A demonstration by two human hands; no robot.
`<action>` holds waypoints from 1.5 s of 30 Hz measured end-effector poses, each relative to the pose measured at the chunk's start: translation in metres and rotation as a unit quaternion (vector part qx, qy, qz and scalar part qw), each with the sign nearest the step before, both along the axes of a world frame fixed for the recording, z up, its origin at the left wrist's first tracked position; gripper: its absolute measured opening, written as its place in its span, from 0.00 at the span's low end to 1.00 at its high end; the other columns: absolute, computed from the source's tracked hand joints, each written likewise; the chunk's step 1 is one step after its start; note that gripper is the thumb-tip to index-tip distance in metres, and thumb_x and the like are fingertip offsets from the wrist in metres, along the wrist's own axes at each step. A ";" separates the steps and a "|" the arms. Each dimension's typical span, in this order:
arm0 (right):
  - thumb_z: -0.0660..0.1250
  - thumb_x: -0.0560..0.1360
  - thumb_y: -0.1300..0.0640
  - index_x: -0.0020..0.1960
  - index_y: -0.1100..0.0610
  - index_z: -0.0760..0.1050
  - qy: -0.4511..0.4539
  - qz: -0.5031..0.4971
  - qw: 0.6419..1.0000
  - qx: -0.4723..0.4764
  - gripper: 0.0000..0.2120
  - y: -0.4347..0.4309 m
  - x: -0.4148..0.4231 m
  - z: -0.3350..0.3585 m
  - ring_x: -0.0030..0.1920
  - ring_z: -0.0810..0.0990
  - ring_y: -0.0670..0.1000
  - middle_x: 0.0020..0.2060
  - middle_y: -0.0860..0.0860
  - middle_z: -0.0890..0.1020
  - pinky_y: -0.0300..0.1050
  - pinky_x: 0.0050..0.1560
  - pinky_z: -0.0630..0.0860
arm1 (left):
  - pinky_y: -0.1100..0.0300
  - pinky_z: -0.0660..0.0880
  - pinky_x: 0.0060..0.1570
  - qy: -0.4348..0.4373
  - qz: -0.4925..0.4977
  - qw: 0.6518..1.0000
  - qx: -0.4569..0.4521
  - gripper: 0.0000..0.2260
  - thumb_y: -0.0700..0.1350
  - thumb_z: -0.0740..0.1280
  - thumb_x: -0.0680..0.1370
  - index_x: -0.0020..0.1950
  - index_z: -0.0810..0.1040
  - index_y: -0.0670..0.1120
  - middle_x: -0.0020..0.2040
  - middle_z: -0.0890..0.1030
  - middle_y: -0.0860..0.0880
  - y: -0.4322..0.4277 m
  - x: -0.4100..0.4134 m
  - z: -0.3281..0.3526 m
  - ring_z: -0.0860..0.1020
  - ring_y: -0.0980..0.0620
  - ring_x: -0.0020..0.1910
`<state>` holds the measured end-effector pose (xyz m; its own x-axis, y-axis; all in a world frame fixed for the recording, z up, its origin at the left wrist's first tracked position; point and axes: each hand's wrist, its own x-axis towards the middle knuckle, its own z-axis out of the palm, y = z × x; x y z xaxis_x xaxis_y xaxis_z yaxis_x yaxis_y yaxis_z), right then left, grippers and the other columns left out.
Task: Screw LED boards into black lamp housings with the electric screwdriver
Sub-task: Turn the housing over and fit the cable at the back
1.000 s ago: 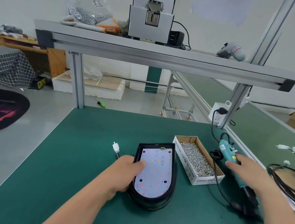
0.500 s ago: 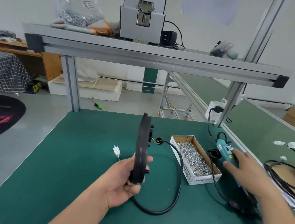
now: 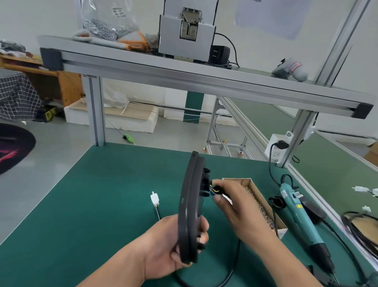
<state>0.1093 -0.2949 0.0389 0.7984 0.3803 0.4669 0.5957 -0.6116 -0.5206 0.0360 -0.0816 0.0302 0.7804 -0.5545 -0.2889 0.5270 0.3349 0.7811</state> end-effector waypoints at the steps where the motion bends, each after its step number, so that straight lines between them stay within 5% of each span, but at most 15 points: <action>1: 0.68 0.84 0.52 0.65 0.52 0.79 0.030 0.019 0.999 0.010 0.11 0.003 0.000 0.001 0.56 0.80 0.48 0.52 0.44 0.83 0.52 0.58 0.76 | 0.54 0.46 0.44 -0.001 0.014 1.000 0.003 0.07 0.45 0.64 0.80 0.50 0.83 0.47 0.42 0.74 0.48 -0.001 0.001 -0.003 0.53 0.49 0.42; 3: 0.67 0.82 0.47 0.62 0.50 0.80 0.056 0.040 0.997 0.045 0.11 0.007 0.000 0.003 0.50 0.81 0.48 0.48 0.43 0.83 0.49 0.50 0.77 | 0.52 0.50 0.42 -0.021 0.049 0.998 -0.025 0.09 0.45 0.67 0.81 0.51 0.86 0.44 0.45 0.77 0.45 0.000 0.002 -0.009 0.64 0.49 0.39; 5: 0.70 0.79 0.46 0.61 0.44 0.81 0.070 0.037 0.992 0.103 0.12 0.010 -0.003 0.005 0.50 0.82 0.46 0.48 0.41 0.84 0.43 0.50 0.77 | 0.53 0.68 0.44 -0.026 0.082 0.991 -0.099 0.11 0.45 0.73 0.77 0.55 0.86 0.40 0.51 0.82 0.39 0.003 0.003 -0.015 0.77 0.44 0.44; 9: 0.73 0.74 0.46 0.56 0.37 0.79 0.096 0.027 0.970 0.220 0.12 0.023 -0.001 0.011 0.45 0.80 0.41 0.45 0.41 0.84 0.36 0.49 0.76 | 0.53 0.83 0.42 0.030 0.118 0.982 -0.146 0.09 0.39 0.67 0.82 0.55 0.85 0.37 0.52 0.85 0.38 0.008 0.001 -0.020 0.85 0.41 0.44; 13: 0.75 0.74 0.48 0.54 0.38 0.80 0.099 -0.005 0.966 0.240 0.11 0.032 0.002 0.015 0.46 0.82 0.49 0.45 0.48 0.84 0.51 0.53 0.79 | 0.54 0.76 0.45 -0.055 0.165 0.983 0.063 0.11 0.38 0.61 0.86 0.51 0.83 0.43 0.43 0.84 0.44 -0.001 0.006 -0.015 0.80 0.45 0.38; 17: 0.77 0.76 0.61 0.55 0.40 0.83 0.111 0.003 0.971 0.213 0.17 0.030 0.008 0.014 0.53 0.85 0.42 0.50 0.41 0.87 0.43 0.57 0.80 | 0.64 0.61 0.28 -0.113 0.133 0.975 0.140 0.06 0.35 0.64 0.85 0.59 0.77 0.41 0.39 0.72 0.48 -0.005 0.012 -0.019 0.65 0.55 0.29; 22: 0.76 0.76 0.65 0.56 0.38 0.82 0.075 0.007 0.980 0.187 0.22 0.021 0.008 0.020 0.54 0.83 0.39 0.51 0.40 0.84 0.28 0.55 0.74 | 0.62 0.60 0.28 -0.155 0.125 0.964 0.173 0.10 0.37 0.68 0.82 0.63 0.79 0.44 0.40 0.70 0.47 -0.006 0.013 -0.020 0.64 0.54 0.30; 27: 0.77 0.76 0.61 0.60 0.40 0.83 0.026 0.038 0.977 0.208 0.20 0.022 0.001 0.021 0.57 0.83 0.43 0.53 0.40 0.83 0.31 0.57 0.75 | 0.61 0.68 0.34 -0.160 0.187 0.933 0.263 0.13 0.34 0.65 0.84 0.64 0.82 0.47 0.46 0.79 0.46 -0.005 0.019 -0.019 0.72 0.53 0.36; 29: 0.77 0.75 0.56 0.60 0.36 0.81 0.030 0.047 0.977 0.208 0.19 0.027 -0.004 0.020 0.58 0.84 0.47 0.54 0.42 0.83 0.36 0.59 0.78 | 0.59 0.76 0.36 -0.117 0.233 0.944 0.203 0.06 0.38 0.66 0.85 0.55 0.82 0.43 0.45 0.85 0.42 -0.004 0.020 -0.018 0.79 0.48 0.37; 32: 0.77 0.75 0.54 0.61 0.38 0.81 0.006 0.052 0.987 0.150 0.18 0.032 -0.005 0.015 0.54 0.84 0.50 0.52 0.43 0.83 0.38 0.55 0.78 | 0.60 0.79 0.34 -0.042 0.272 0.957 0.096 0.09 0.41 0.68 0.83 0.42 0.81 0.44 0.36 0.82 0.42 0.008 0.021 -0.016 0.80 0.49 0.30; 36: 0.78 0.76 0.59 0.62 0.46 0.84 -0.036 0.034 0.996 0.075 0.17 0.026 -0.002 0.012 0.47 0.78 0.48 0.48 0.41 0.79 0.35 0.49 0.71 | 0.54 0.79 0.41 -0.031 0.275 0.957 0.083 0.09 0.40 0.69 0.80 0.47 0.89 0.42 0.46 0.85 0.38 0.028 0.030 -0.009 0.83 0.43 0.38; 40: 0.77 0.78 0.59 0.66 0.49 0.83 -0.046 0.012 0.999 0.021 0.17 0.021 -0.003 0.015 0.46 0.77 0.44 0.49 0.41 0.77 0.33 0.49 0.70 | 0.63 0.60 0.21 0.013 0.377 0.920 0.111 0.13 0.51 0.68 0.81 0.54 0.86 0.42 0.39 0.78 0.46 0.049 0.046 -0.010 0.66 0.53 0.25; 42: 0.74 0.80 0.58 0.69 0.50 0.82 -0.049 0.006 0.998 -0.029 0.18 0.019 -0.003 0.017 0.48 0.77 0.45 0.50 0.40 0.76 0.37 0.51 0.72 | 0.64 0.60 0.23 -0.078 0.365 0.905 0.204 0.12 0.56 0.72 0.76 0.49 0.85 0.48 0.36 0.77 0.52 0.051 0.045 -0.011 0.64 0.53 0.24; 45: 0.67 0.84 0.61 0.72 0.51 0.79 -0.037 0.031 0.996 -0.079 0.18 0.018 -0.004 0.016 0.50 0.77 0.45 0.51 0.42 0.77 0.44 0.53 0.75 | 0.68 0.72 0.41 -0.255 0.296 0.799 0.457 0.05 0.52 0.72 0.77 0.43 0.85 0.60 0.41 0.84 0.63 0.046 0.037 -0.013 0.80 0.64 0.40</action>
